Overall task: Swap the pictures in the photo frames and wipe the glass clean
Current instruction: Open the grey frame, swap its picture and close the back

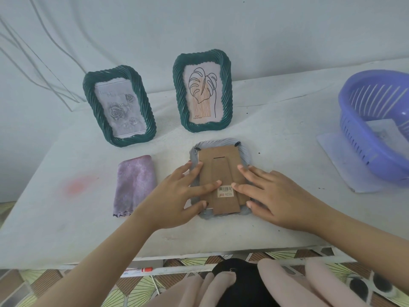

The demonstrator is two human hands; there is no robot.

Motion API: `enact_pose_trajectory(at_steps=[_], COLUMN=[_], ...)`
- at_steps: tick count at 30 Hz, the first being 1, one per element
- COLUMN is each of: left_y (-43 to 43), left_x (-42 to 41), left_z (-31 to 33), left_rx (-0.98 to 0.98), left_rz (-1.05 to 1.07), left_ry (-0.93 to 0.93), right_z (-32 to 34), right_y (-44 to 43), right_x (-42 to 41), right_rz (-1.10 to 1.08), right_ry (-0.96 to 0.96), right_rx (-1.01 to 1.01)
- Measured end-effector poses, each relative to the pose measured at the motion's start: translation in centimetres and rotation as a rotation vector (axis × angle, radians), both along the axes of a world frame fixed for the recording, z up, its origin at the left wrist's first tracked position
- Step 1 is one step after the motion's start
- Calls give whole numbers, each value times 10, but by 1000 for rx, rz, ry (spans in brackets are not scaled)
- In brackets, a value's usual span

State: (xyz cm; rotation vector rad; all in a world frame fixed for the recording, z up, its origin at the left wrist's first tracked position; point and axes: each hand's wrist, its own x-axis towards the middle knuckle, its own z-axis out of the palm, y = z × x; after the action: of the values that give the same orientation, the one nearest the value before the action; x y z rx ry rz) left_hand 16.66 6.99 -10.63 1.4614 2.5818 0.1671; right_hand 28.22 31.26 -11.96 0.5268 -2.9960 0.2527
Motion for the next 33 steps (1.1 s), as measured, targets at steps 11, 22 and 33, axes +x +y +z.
enact_pose_trajectory(at_steps=[11, 22, 33], left_y=[11, 60, 44], left_x=[20, 45, 22], left_z=[-3, 50, 87], left_rx=[289, 547, 754], left_rz=[161, 505, 696], left_ry=[-196, -240, -353], right_z=[-3, 44, 34], right_y=[-16, -17, -32], right_x=[9, -4, -22], right_rz=[-390, -337, -522], right_ry=[-220, -300, -306], right_rx=[-641, -1879, -1450])
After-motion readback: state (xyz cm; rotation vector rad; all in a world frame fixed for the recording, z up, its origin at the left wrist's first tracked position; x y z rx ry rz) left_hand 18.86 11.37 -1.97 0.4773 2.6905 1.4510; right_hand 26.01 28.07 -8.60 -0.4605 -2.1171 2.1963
